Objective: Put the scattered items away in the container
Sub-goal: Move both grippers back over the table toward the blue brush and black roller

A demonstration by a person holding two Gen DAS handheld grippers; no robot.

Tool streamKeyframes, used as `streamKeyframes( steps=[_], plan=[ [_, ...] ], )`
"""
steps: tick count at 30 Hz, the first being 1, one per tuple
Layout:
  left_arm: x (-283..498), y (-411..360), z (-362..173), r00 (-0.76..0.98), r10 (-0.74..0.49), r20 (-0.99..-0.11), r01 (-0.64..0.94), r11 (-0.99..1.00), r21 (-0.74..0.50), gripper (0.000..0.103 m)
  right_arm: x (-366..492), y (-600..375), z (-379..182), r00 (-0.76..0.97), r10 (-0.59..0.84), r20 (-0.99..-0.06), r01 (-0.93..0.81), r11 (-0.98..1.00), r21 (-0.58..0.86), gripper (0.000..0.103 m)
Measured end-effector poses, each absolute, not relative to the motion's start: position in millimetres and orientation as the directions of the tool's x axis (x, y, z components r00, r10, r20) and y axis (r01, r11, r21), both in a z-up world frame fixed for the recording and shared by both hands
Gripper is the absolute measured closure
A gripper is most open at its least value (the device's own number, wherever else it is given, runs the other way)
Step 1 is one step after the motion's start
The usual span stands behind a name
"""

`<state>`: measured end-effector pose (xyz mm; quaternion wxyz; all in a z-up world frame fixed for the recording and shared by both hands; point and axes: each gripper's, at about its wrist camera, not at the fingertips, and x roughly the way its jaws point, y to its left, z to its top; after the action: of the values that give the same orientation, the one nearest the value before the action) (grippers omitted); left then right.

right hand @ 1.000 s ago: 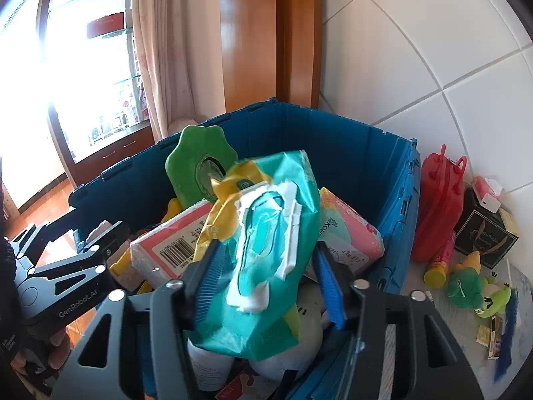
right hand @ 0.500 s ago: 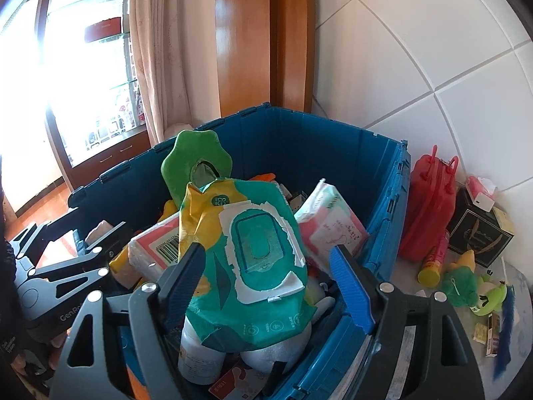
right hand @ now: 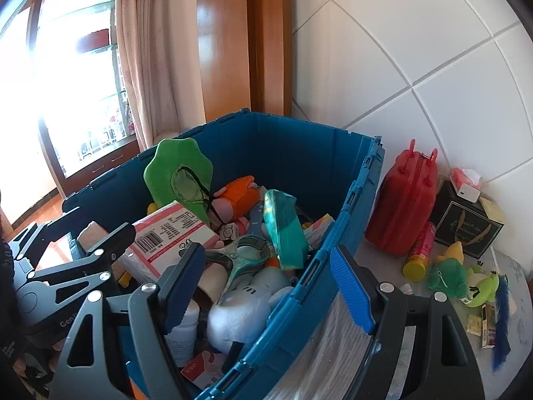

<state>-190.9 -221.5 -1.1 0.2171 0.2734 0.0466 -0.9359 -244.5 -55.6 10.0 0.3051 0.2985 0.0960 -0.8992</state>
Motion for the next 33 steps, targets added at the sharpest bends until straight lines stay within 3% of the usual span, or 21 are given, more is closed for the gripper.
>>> streamKeyframes(
  steps=[11, 20, 33],
  plan=[
    [-200.5, -143.6, 12.1, -0.793, -0.355, -0.496, 0.377, -0.924, 0.059, 0.020, -251.7, 18.2, 17.6, -0.671, -0.482, -0.564, 0.563, -0.826, 0.037, 0.021],
    [-208.8, -36.9, 14.6, -0.830, -0.306, -0.466, 0.307, -0.949, 0.075, 0.017, -255.2, 125.5, 14.9, -0.706, -0.450, -0.547, 0.501, -0.863, 0.062, 0.020],
    [-242.5, 137.4, -21.6, -0.829, -0.139, -0.542, 0.101, -0.990, 0.100, 0.017, -266.2, 321.3, -18.9, -0.746, -0.290, -0.600, 0.294, -0.951, 0.095, 0.019]
  ],
)
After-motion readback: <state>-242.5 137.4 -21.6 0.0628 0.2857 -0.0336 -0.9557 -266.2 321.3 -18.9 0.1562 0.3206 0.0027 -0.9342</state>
